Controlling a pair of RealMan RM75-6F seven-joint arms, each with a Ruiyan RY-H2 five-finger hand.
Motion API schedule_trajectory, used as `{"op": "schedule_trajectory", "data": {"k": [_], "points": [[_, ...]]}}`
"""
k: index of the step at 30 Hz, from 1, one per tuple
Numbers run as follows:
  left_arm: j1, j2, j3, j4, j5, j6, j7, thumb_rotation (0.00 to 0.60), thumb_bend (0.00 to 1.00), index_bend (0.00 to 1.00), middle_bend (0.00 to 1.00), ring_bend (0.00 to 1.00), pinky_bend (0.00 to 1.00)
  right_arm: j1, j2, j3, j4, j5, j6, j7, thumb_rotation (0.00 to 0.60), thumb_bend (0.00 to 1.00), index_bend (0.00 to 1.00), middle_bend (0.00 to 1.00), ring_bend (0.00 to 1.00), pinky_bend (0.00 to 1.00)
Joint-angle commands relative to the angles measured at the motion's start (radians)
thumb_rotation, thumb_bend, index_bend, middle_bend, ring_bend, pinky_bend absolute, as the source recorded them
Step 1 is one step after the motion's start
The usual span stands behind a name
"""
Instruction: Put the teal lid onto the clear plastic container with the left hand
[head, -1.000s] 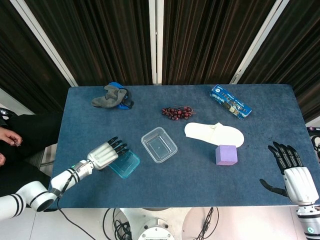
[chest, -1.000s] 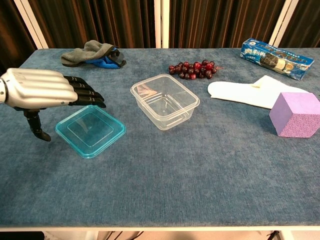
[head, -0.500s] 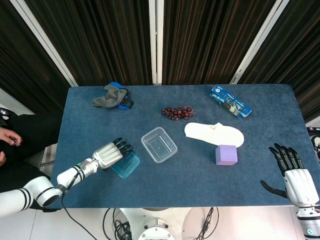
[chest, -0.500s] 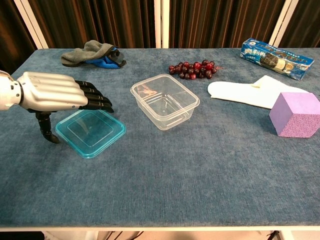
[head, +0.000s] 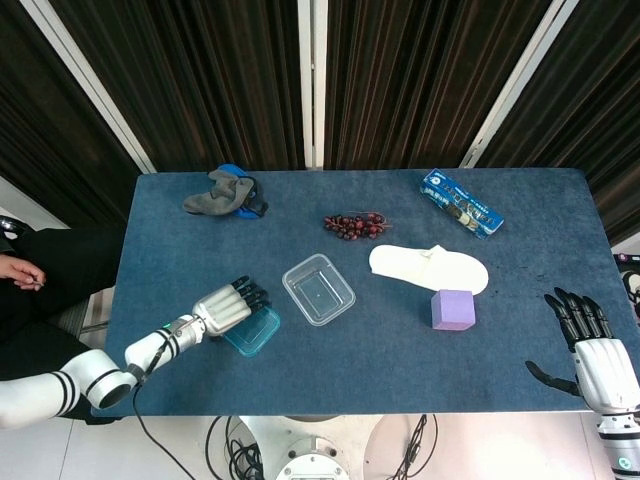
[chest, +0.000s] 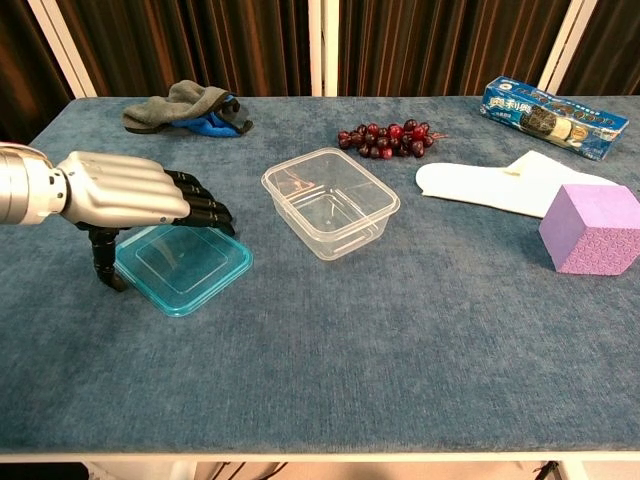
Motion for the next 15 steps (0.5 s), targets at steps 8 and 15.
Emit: {"op": "schedule_trajectory", "data": {"k": [8,15], "points": [[-0.008,-0.011,0.01,-0.008,-0.028,0.025,0.029,0.6,0.18,0.29,0.13,0.0,0.0,-0.002,-0.007,0.001,0.017,0.003,-0.002,0.017,0.6,0.1,0.0,0.02,0.0,0.0],[0.015,0.015,0.02,-0.042,-0.029,0.088,0.018,0.6,0.21,0.34,0.18,0.0,0.0,-0.004,-0.009,0.002,0.022,-0.005,0.005,0.023,0.6,0.1,0.0,0.02,0.0,0.0]]}}
